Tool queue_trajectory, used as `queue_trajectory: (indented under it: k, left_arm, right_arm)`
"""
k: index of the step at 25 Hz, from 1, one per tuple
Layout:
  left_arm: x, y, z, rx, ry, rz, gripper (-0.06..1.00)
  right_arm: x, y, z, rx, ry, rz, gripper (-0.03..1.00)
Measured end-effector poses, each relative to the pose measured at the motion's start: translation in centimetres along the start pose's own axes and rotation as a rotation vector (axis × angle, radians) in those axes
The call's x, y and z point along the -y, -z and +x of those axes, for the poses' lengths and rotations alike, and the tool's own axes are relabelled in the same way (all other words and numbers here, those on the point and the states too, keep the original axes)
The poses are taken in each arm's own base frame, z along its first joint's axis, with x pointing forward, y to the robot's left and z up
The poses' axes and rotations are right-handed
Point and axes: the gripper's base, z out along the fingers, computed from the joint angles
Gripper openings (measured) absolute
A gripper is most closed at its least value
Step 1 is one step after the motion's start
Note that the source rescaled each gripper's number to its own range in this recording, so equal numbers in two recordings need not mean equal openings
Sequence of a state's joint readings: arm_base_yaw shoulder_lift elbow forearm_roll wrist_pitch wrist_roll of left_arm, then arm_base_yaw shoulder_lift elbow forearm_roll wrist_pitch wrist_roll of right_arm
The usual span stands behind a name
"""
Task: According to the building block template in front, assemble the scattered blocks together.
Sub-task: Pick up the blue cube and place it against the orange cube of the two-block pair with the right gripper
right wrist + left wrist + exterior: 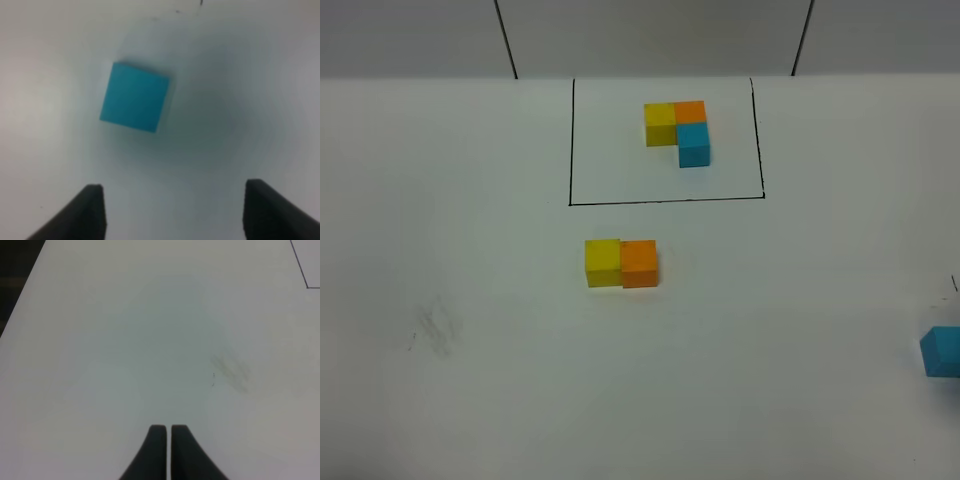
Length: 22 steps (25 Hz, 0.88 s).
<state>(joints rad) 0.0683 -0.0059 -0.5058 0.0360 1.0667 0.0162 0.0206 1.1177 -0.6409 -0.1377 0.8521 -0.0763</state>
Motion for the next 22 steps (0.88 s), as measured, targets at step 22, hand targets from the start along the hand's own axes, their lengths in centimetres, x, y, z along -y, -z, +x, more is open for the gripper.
queue_trajectory:
  k: [22]
  left_arm:
    - [0.0, 0.0, 0.0, 0.000, 0.000, 0.000, 0.00]
  right_arm:
    - [-1.0, -8.4, -2.1, -0.045, -0.228, -0.056, 0.60]
